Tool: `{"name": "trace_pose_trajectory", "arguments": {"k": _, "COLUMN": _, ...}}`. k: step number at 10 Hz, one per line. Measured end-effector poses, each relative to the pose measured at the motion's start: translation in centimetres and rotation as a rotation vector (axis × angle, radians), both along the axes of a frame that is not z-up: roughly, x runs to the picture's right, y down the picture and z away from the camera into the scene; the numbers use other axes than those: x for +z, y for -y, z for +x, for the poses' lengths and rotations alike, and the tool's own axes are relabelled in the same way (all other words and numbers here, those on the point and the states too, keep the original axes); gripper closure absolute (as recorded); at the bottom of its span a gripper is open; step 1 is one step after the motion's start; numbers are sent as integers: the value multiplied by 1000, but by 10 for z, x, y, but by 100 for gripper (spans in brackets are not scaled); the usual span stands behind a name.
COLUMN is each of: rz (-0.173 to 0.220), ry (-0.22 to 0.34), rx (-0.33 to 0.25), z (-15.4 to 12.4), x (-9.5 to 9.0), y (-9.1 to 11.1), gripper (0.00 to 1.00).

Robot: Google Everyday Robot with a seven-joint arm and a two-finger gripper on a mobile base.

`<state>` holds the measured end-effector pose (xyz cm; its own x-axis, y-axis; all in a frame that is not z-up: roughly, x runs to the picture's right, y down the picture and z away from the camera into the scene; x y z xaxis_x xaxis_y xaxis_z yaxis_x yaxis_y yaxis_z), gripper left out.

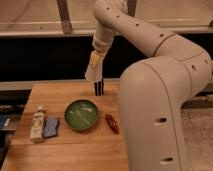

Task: Place the ceramic cup over the eraser

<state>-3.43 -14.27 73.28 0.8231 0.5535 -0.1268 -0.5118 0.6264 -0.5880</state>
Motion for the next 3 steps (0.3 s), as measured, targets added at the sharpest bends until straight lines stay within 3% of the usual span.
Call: {"name": "trace_pose_trajectory", "arguments": {"k": 3, "rz": -16, "ry": -21, "rx": -10, "z": 0, "x": 13, "y": -6, "gripper": 100}}
